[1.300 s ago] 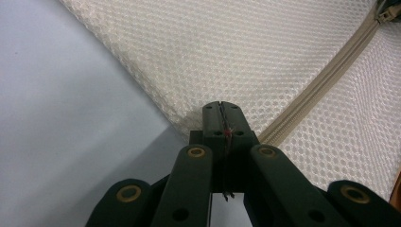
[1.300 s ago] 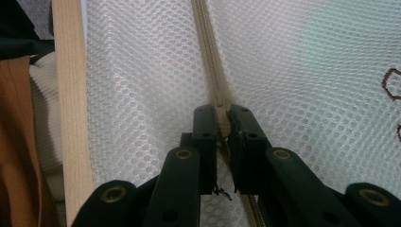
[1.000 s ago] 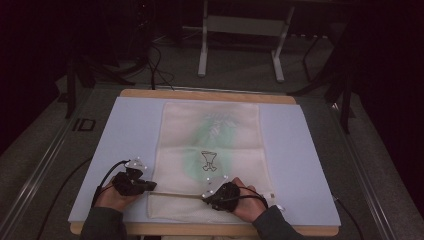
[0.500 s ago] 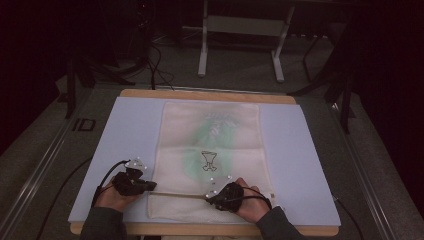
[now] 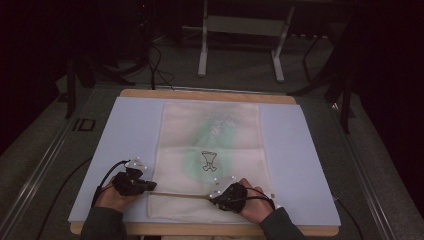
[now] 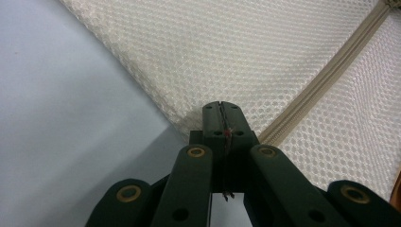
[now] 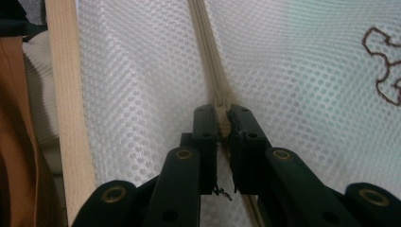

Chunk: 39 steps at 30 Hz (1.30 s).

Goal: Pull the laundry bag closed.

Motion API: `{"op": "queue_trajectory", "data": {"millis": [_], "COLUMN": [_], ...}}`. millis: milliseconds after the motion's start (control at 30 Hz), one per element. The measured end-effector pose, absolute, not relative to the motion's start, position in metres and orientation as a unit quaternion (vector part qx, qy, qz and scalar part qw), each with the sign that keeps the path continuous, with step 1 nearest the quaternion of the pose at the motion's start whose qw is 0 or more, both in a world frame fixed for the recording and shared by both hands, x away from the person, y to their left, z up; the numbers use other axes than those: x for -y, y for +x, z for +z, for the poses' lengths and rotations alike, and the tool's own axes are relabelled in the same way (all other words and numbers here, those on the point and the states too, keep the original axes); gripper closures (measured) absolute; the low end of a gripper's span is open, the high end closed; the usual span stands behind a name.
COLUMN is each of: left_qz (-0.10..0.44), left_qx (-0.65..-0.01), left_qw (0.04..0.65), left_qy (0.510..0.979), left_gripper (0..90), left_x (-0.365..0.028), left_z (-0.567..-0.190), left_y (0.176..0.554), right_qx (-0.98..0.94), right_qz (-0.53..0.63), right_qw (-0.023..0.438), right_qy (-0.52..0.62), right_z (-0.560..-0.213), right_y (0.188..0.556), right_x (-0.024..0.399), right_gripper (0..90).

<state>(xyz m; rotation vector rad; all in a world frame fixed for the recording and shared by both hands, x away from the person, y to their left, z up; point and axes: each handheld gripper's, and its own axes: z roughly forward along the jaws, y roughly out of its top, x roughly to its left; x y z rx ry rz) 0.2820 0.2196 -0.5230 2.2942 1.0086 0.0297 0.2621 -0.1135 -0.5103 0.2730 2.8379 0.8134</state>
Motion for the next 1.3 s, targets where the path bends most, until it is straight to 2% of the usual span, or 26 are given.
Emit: {"op": "queue_trajectory", "data": {"millis": [1300], "left_qz": [0.01], "left_qx": [-0.385], "left_qw": [0.314], "left_qy": [0.868], "left_gripper": [89.7], "left_x": [-0.22], "left_z": [-0.523], "left_y": [0.282], "right_qx": [-0.952], "right_qz": [0.269], "right_qw": [0.094], "right_qy": [0.108], "right_z": [-0.509], "right_y": [0.262], "right_x": [0.137], "right_gripper": [82.3]}}
